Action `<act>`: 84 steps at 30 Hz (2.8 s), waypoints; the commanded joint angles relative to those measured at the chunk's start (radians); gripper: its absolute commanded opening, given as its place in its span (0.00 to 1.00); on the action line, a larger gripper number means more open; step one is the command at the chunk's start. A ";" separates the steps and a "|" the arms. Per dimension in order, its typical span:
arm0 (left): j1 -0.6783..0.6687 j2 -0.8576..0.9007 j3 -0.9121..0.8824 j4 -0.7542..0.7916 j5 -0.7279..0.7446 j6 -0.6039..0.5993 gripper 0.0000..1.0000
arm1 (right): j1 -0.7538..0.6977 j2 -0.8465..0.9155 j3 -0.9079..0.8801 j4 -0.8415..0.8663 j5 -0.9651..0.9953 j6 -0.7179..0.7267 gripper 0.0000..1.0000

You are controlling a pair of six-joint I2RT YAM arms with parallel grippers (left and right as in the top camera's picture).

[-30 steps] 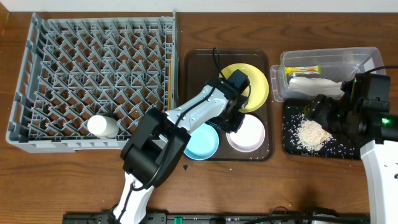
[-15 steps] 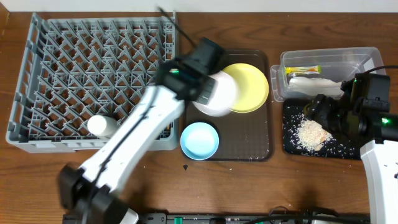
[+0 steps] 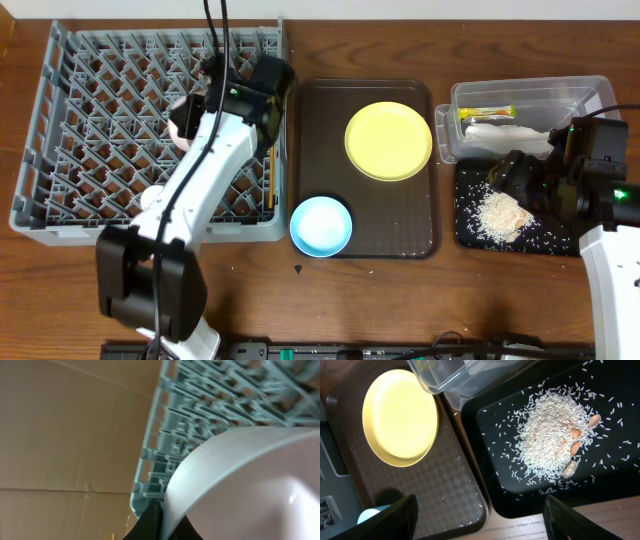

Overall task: Sort waste into correct bins and load items into the dishwasher
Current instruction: 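Lift the pink bowl into the dish rack and release it, then grasp the rim of the light-blue bowl with the left gripper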

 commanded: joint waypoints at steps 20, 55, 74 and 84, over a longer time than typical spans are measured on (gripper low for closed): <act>-0.085 0.221 -0.011 0.068 -0.068 -0.070 0.17 | -0.007 0.003 -0.006 0.000 -0.005 -0.031 0.78; -0.369 -0.063 -0.323 0.182 1.125 -0.190 0.08 | -0.007 0.003 -0.006 -0.016 -0.005 -0.031 0.77; -0.510 -0.045 -0.237 0.367 1.376 -0.090 0.37 | -0.007 0.003 -0.006 -0.016 -0.005 -0.031 0.77; -0.359 -0.048 -0.307 0.270 1.176 -0.124 0.52 | -0.007 0.003 -0.006 -0.016 -0.005 -0.031 0.77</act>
